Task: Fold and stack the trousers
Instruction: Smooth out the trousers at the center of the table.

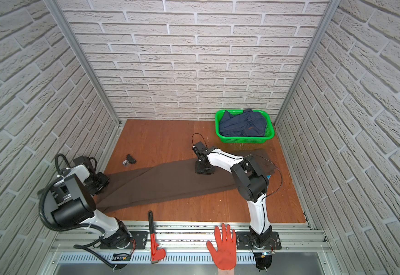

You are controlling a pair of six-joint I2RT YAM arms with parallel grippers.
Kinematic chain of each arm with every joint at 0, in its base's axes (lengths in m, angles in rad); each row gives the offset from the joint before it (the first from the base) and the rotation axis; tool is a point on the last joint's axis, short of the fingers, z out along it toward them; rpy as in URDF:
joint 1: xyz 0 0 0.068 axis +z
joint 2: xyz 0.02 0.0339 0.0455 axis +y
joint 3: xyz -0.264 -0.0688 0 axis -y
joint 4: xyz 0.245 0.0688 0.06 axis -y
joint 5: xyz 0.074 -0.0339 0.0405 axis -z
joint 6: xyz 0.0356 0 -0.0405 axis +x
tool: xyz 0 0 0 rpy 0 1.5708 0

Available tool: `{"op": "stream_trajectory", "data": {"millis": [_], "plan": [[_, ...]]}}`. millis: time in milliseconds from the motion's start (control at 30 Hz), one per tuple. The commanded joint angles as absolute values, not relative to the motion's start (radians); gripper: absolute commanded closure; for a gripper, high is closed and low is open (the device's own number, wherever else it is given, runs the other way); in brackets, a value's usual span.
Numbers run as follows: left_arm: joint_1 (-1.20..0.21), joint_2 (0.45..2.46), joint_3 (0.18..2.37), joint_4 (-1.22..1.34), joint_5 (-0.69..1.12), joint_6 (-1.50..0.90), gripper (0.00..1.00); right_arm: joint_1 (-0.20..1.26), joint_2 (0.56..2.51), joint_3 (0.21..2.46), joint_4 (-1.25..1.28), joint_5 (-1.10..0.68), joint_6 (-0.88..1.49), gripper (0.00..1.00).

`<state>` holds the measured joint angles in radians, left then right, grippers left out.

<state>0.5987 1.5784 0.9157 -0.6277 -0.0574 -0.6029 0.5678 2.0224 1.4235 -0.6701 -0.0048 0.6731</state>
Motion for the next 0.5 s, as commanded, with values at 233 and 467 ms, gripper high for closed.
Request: {"op": "stream_trajectory", "data": {"millis": [233, 467], "plan": [[0.603, 1.508, 0.964, -0.665, -0.109, -0.602, 0.97, 0.581, 1.985, 1.386, -0.722, -0.017, 0.677, 0.63], [0.603, 1.496, 1.135, -0.765, -0.164, -0.517, 0.96, 0.583, 1.985, 1.384, -0.720, -0.015, 0.680, 0.63]]}}
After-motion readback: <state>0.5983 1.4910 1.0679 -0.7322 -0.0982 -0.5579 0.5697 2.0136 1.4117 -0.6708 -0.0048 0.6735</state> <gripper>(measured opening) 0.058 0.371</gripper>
